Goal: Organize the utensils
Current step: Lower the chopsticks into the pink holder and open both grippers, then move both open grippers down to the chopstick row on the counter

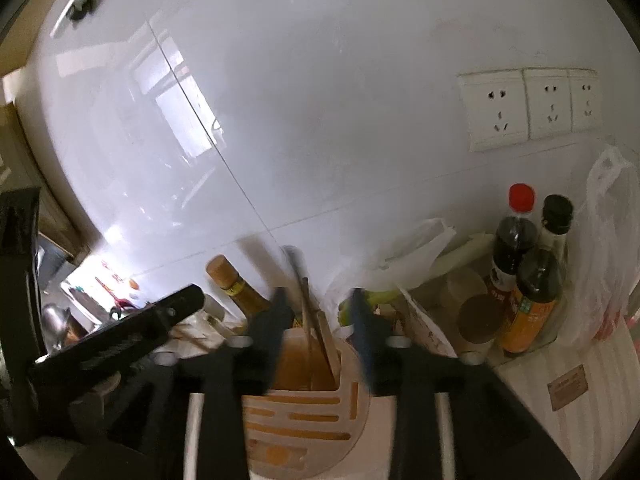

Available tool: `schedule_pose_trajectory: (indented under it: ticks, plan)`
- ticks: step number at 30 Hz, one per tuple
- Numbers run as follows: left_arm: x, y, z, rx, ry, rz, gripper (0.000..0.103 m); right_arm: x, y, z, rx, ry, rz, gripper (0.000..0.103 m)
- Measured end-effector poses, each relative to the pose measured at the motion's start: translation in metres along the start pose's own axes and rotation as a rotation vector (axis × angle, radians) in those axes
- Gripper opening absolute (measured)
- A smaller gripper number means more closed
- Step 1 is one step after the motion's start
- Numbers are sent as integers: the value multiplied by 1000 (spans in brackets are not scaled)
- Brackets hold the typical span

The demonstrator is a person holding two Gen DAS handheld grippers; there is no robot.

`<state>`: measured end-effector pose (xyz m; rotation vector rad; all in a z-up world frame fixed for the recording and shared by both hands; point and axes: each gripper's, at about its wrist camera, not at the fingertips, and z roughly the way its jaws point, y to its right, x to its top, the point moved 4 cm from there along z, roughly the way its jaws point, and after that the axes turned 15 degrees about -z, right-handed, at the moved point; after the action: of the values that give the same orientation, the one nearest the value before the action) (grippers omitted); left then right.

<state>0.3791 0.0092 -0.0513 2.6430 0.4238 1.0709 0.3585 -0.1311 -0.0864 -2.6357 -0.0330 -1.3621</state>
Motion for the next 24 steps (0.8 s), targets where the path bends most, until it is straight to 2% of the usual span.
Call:
schedule_pose_trajectory:
  ticks: [1, 3, 5, 7, 11, 14, 17, 19, 24]
  plan:
    - [2, -2, -5, 7, 9, 0, 87, 2, 2, -8, -6, 7, 7, 48]
    - [5, -9, -15, 14, 24, -6, 103, 3, 5, -20, -10, 15, 21, 58]
    - [4, -18, -26, 39, 58, 2, 103, 4, 10, -34, -32, 16, 32, 82]
    - [1, -26, -33, 71, 79, 12, 103, 3, 15, -47, -57, 14, 33, 94]
    - [-14, -42, -44, 100, 82, 22, 103, -12, 29, -75, -91, 23, 50, 103]
    - [-35, -53, -45, 127, 52, 46, 103, -28, 38, -91, -116, 31, 56, 103]
    - [-62, -65, -41, 195, 18, 79, 103, -54, 47, -99, -172, 4, 55, 103]
    - [-82, -73, -34, 239, -24, 95, 103, -75, 55, -96, -182, -66, 55, 103]
    - [-152, -90, -1, 332, -171, 143, 103, -149, 73, -66, -210, -339, 58, 103]
